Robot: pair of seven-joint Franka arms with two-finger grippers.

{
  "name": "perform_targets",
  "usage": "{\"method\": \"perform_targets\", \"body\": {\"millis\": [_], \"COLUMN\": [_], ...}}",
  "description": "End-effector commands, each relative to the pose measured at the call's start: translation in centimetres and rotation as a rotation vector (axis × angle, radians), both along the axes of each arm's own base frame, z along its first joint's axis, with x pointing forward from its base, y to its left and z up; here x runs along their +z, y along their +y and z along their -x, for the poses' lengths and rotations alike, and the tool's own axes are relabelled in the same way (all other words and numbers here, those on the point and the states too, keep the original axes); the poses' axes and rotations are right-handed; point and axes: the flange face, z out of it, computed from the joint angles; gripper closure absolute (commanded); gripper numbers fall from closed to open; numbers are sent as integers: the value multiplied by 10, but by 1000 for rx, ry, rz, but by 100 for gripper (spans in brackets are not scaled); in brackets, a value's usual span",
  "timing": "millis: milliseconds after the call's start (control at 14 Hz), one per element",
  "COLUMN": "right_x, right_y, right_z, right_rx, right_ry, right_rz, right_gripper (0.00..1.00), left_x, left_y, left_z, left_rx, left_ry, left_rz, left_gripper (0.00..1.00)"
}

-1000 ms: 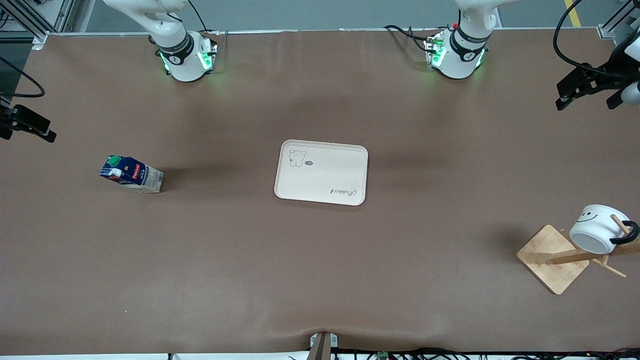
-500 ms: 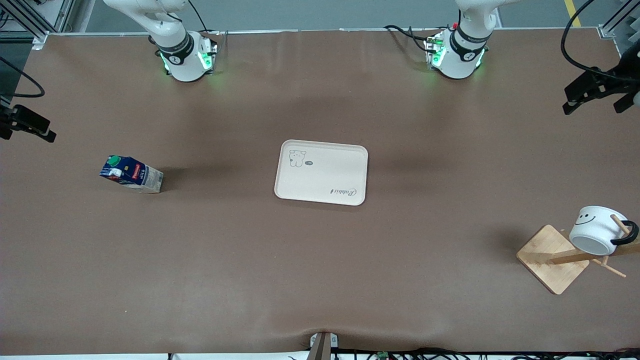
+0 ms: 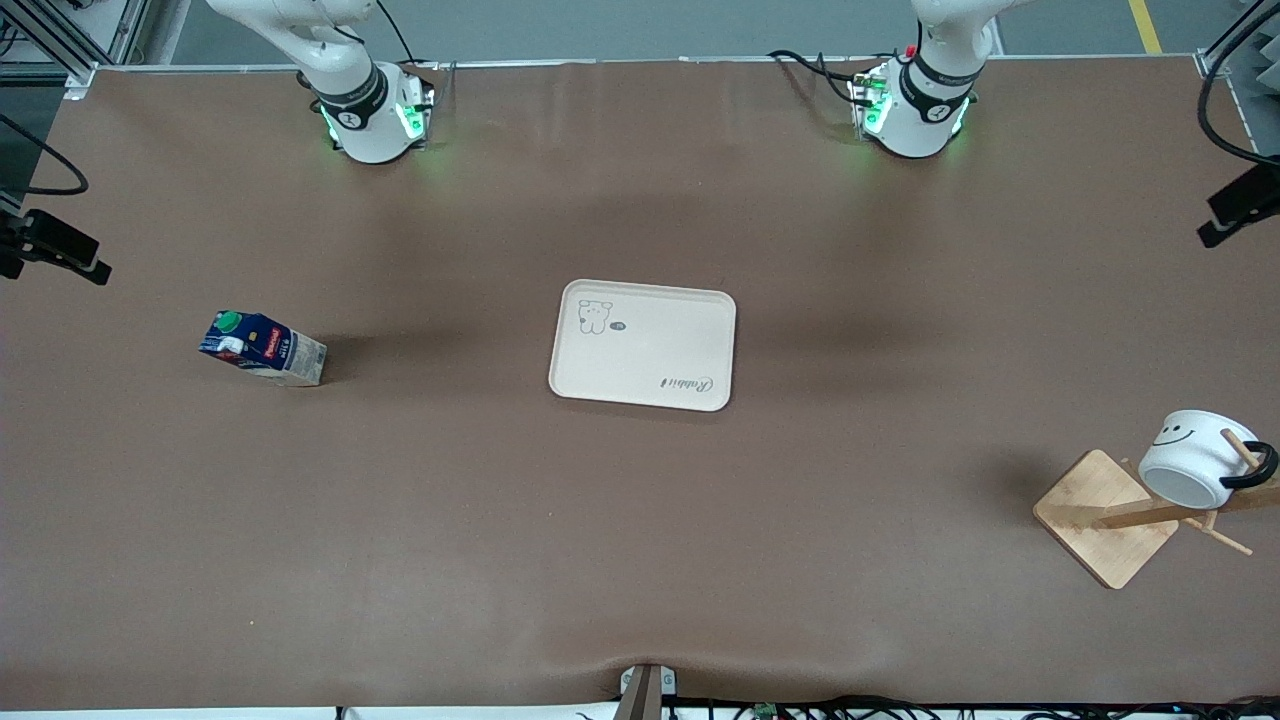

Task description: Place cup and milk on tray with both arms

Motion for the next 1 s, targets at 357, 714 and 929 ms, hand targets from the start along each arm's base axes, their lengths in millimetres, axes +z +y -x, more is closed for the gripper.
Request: {"method": "perform_targets", "body": {"millis": [357,714,929], "right_x": [3,2,2], "right_y": [-3,-3,-2], "right_z": [4,4,4], "right_rx": [3,5,5], "right_ry": [-8,-5,-5], "right_rz": [12,12,10], "right_gripper": [0,0,0], "left_x": [-37,-85,-115], "left_y": [54,94,103], "left_z": [-1,-7,-19], "left_rx": [194,317,374], "left_ry": [-86,-168,-259], "left_rz": [39,133,213], "left_gripper": [0,0,0]}}
